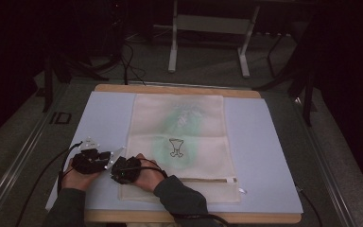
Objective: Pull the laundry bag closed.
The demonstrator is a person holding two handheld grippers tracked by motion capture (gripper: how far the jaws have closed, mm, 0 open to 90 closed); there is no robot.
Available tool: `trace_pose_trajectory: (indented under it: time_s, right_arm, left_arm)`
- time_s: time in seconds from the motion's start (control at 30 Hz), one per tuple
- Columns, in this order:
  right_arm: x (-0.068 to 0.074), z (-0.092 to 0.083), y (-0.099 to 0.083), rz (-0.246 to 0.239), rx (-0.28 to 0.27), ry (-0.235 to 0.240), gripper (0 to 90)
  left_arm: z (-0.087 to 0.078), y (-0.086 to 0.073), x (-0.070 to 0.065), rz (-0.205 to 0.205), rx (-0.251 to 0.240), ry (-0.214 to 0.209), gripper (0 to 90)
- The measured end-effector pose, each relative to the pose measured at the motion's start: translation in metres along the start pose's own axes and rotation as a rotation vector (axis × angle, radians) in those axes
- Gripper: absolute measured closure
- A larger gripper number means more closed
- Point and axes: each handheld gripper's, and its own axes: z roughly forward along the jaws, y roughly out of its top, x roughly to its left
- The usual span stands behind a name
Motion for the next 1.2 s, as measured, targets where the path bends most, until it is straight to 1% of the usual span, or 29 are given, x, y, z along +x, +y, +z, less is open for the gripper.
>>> trace_pose_trajectory:
  time_s: [0.2, 0.43, 0.7, 0.73, 0.87, 0.97, 1.0, 1.2]
  right_arm:
    - [-0.002, -0.003, 0.001, 0.016, -0.018, 0.014, 80.5]
    - [-0.002, -0.008, 0.0, 0.022, -0.032, 0.024, 80.5]
    - [-0.002, -0.014, -0.003, 0.022, -0.036, 0.021, 80.7]
    - [-0.003, -0.016, -0.005, 0.023, -0.041, 0.019, 82.5]
    - [-0.005, -0.019, -0.009, 0.027, -0.038, 0.015, 84.2]
    - [-0.006, -0.018, -0.01, 0.035, -0.039, 0.026, 84.0]
    - [-0.006, -0.017, -0.009, 0.031, -0.037, 0.024, 83.4]
    - [-0.003, -0.007, -0.003, 0.024, -0.019, 0.021, 76.6]
  left_arm:
    - [0.0, 0.0, 0.0, -0.001, -0.001, 0.001, 60.4]
    - [-0.001, 0.0, 0.0, -0.002, -0.002, 0.002, 60.3]
    - [0.0, 0.0, 0.0, 0.0, -0.002, -0.001, 60.4]
    - [0.0, 0.0, 0.0, 0.001, -0.002, -0.001, 60.4]
    - [0.0, 0.0, 0.0, 0.006, 0.001, -0.002, 60.5]
    - [0.0, 0.0, 0.0, 0.004, 0.0, -0.002, 60.5]
    - [0.0, 0.0, 0.0, 0.004, 0.0, -0.002, 60.5]
    - [0.0, 0.0, 0.0, 0.004, 0.002, -0.003, 60.4]
